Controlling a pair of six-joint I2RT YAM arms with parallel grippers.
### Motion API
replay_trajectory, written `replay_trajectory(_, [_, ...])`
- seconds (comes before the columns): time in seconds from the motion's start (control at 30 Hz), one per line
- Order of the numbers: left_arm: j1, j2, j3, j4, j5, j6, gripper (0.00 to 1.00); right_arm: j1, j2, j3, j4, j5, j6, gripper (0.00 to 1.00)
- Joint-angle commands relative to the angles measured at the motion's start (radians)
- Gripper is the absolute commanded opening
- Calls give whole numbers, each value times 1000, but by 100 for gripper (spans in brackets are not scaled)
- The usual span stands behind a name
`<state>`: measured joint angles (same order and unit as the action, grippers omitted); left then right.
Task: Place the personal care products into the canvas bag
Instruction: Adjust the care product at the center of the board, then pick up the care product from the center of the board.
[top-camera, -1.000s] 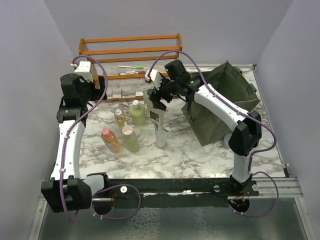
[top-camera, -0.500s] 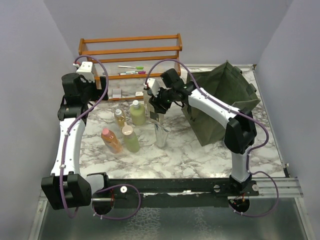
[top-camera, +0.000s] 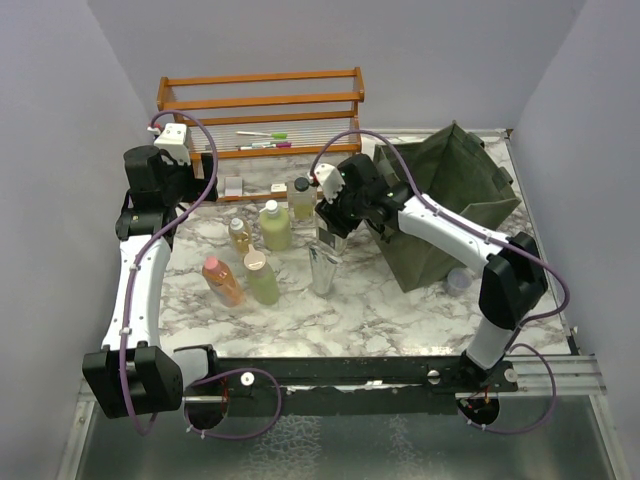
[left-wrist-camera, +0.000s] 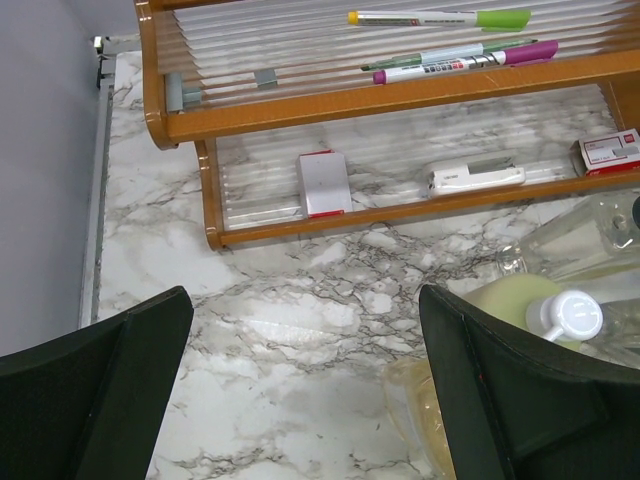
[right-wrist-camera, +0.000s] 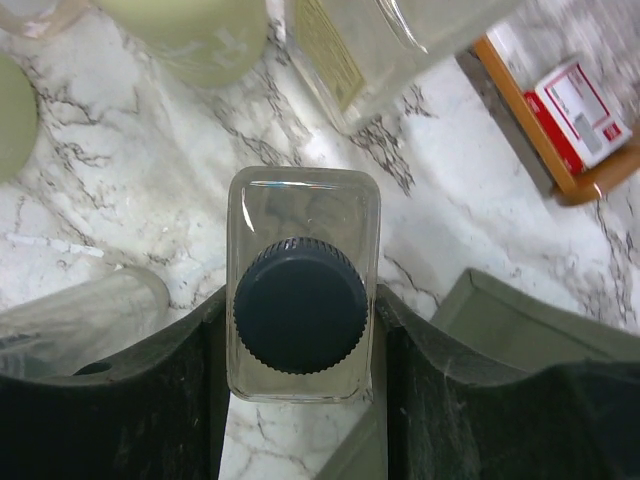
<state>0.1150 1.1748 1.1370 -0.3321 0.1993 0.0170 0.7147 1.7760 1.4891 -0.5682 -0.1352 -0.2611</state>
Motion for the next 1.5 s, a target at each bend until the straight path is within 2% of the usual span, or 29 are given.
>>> replay_trajectory(0.0, [3, -1, 22, 9, 34, 8, 99, 5, -59, -54, 22, 118, 64, 28])
replay_trajectory(0.23, [3, -6, 26, 5, 32, 9, 99, 4, -66, -71, 13, 107, 85, 59])
replay_trajectory(0.3, [2, -7, 26, 5, 32, 11, 99, 4, -65, -62, -7, 101, 75, 72])
replay_trajectory(0.4, [3, -7, 24, 5, 32, 13, 99, 4, -74, -56, -24, 64, 32, 87])
replay_trajectory(0.53, [3, -5, 22, 5, 33, 16, 99, 5, -85, -35, -79, -25, -114, 100])
replay_trajectory(0.63, [3, -1, 23, 6, 35, 18, 99, 5, -90, -9, -146, -62, -279, 99])
replay_trajectory(0.83, [3, 6, 23, 4, 38, 23, 99, 3, -108, -20, -126, -49, -504, 99])
replay_trajectory(1.2, [3, 6, 23, 0, 32, 39, 99, 2, -2, 97, -180, -11, -736, 99])
replay_trajectory(1.47, [3, 18, 20, 0, 34, 48, 99, 1, 50, 174, -291, -78, -872, 99])
